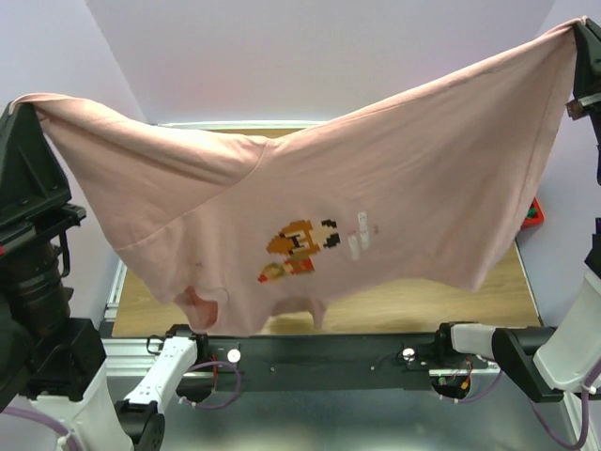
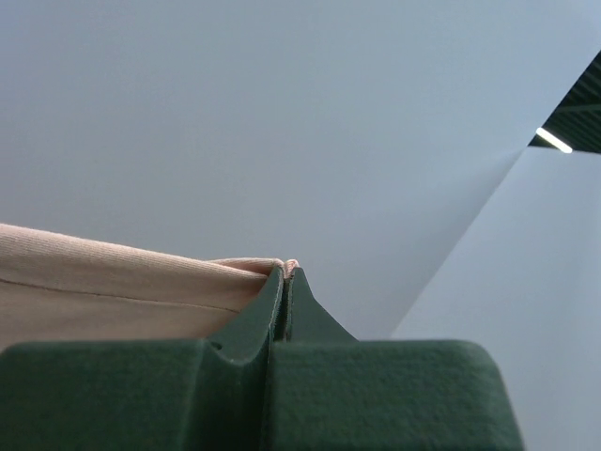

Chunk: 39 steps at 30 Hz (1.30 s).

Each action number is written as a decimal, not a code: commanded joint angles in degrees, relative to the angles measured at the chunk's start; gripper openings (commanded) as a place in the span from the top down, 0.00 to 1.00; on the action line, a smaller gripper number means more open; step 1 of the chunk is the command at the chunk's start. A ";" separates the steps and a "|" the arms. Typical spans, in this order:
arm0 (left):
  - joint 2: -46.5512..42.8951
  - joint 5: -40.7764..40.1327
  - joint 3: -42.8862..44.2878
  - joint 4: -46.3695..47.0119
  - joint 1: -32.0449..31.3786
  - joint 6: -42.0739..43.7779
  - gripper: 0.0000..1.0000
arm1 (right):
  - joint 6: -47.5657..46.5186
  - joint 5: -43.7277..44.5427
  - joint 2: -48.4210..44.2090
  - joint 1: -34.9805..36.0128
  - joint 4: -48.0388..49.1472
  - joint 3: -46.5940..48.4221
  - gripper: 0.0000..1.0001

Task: Fold and stack the t-shirts
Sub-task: Flatten the tshirt out

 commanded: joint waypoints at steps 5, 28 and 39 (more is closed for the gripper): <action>2.12 -2.85 -18.59 5.44 -0.14 4.22 1.00 | -1.39 0.06 0.86 -0.48 1.62 -18.29 1.00; 51.67 -10.86 -35.69 19.96 2.94 10.21 1.00 | 6.52 -11.55 45.14 0.13 30.01 -49.45 0.99; 57.58 -7.87 -27.14 14.33 4.69 12.32 1.00 | 7.93 -7.94 49.82 0.13 30.10 -43.37 1.00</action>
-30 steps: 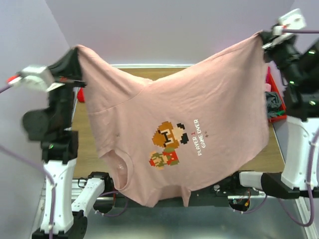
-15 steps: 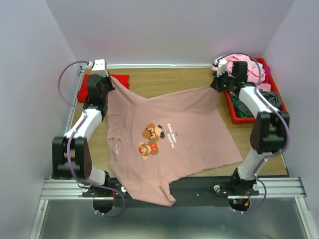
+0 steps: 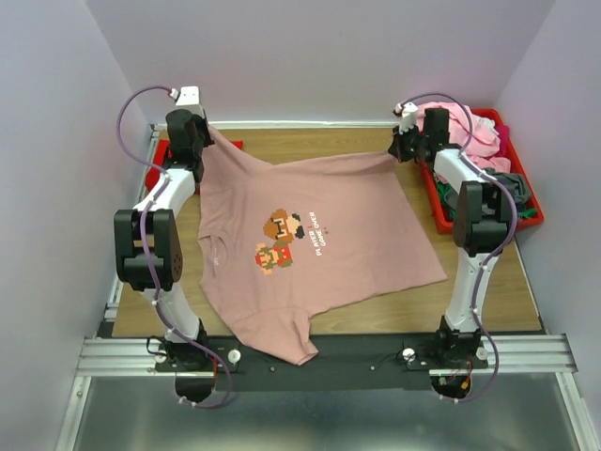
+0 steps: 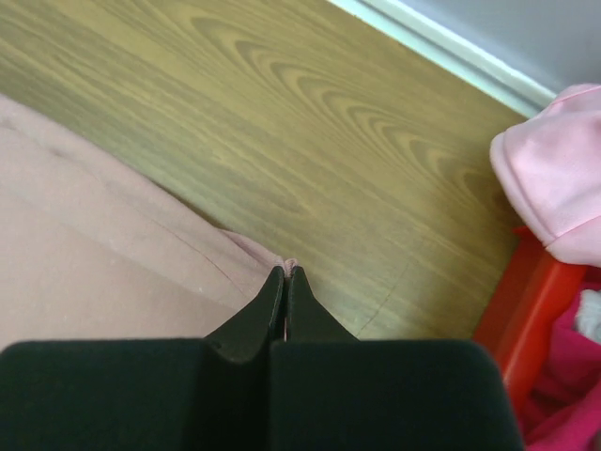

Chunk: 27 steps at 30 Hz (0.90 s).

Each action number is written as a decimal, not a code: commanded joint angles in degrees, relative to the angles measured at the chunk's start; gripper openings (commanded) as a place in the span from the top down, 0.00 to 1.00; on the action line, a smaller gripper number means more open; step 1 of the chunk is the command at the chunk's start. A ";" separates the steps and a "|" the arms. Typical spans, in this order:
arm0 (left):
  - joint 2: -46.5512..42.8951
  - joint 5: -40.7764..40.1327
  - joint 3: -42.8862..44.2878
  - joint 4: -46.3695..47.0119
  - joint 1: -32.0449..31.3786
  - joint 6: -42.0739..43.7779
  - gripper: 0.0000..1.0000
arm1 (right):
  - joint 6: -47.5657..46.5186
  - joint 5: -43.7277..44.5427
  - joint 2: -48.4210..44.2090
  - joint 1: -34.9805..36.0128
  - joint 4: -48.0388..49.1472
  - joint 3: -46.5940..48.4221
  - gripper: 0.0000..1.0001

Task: Fold and stack the t-shirts
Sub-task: Flatten the tshirt out, then fold the tshirt

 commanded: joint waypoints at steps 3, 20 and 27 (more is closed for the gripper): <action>-3.87 2.91 -3.11 0.26 1.05 0.53 1.00 | 0.81 2.11 -0.83 0.22 1.67 0.76 1.00; -11.26 9.51 -12.61 -0.36 1.05 -1.84 1.00 | 0.45 -1.05 -5.14 0.13 2.72 -4.60 1.00; -17.23 11.08 -16.39 -2.55 1.05 -3.24 1.00 | 0.01 -0.35 -6.45 0.22 3.77 -6.71 0.99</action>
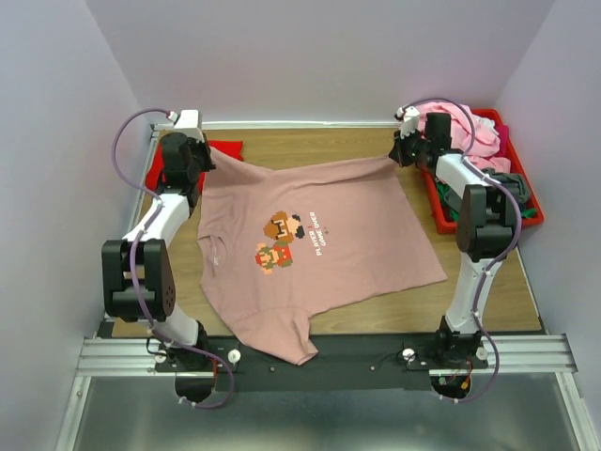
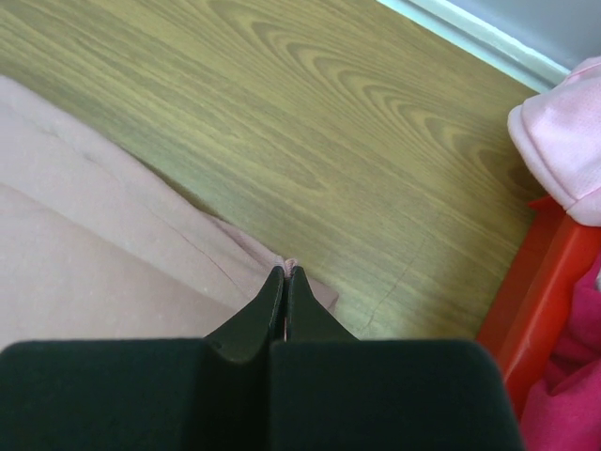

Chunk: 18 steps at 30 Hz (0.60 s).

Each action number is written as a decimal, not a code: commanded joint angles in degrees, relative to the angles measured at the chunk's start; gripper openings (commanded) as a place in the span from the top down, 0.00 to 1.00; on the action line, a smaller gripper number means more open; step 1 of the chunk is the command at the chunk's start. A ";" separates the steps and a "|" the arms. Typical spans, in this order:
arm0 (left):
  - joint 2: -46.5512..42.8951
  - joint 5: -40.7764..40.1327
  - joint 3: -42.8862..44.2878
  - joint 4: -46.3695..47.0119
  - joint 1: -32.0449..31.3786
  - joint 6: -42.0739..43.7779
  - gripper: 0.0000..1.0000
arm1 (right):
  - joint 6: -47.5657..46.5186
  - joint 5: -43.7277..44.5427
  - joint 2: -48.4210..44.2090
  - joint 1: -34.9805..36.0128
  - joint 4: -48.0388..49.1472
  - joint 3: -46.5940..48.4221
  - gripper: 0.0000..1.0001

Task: Fold and stack the t-shirts
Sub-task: Fold the tshirt

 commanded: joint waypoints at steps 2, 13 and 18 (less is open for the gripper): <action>-5.46 3.02 -1.77 -2.16 0.43 -1.54 1.00 | -0.56 0.40 -2.81 0.11 2.20 -1.97 1.00; -13.45 5.92 -6.87 -8.05 0.43 -2.51 1.00 | 1.64 4.44 -1.14 0.11 3.43 -0.57 1.00; -15.65 7.77 -8.45 -9.55 0.43 -3.13 1.00 | 1.99 4.36 -0.26 0.02 3.43 0.14 1.00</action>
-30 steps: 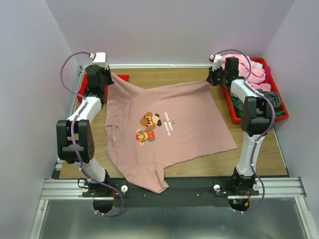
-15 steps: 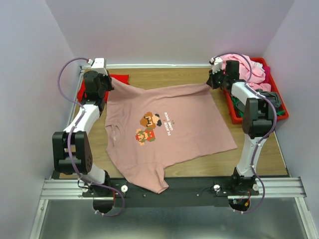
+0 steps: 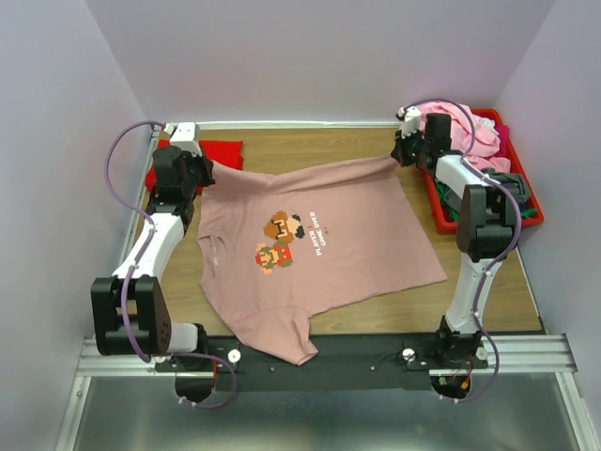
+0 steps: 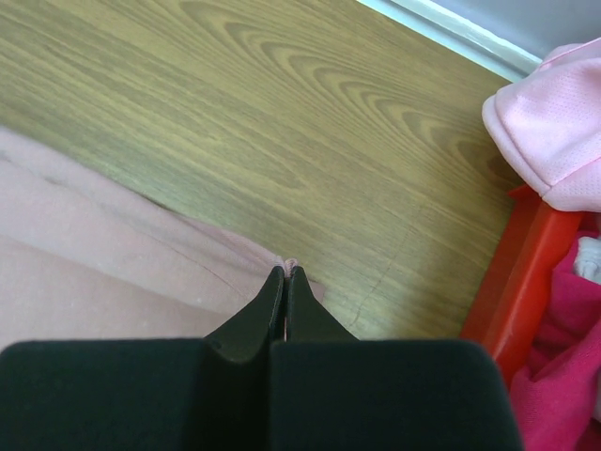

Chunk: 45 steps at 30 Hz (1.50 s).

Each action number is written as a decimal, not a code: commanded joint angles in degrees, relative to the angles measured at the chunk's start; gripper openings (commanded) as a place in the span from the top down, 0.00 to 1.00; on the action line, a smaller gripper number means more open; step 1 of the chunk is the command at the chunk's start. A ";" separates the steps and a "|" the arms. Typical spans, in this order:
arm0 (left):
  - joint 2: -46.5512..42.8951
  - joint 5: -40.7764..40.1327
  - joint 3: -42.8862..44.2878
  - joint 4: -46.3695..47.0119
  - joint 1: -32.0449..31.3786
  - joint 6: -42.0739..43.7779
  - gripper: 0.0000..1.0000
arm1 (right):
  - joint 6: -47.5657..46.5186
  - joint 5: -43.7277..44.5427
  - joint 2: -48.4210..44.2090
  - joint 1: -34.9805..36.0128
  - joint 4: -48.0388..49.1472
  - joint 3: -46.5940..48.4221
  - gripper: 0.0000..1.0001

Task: Fold and stack the t-shirts
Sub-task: Fold the tshirt

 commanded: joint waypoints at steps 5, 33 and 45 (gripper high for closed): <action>-5.02 4.02 -2.87 -4.09 0.43 -0.83 1.00 | 0.40 1.93 -0.32 0.11 1.47 0.62 1.00; -18.21 7.09 -9.63 -11.65 0.35 -2.32 1.00 | -0.75 2.81 -6.65 0.02 5.51 -8.17 0.99; -19.61 9.64 -11.66 -12.00 0.26 -3.03 1.00 | -2.24 3.95 -7.44 0.11 5.95 -11.34 0.99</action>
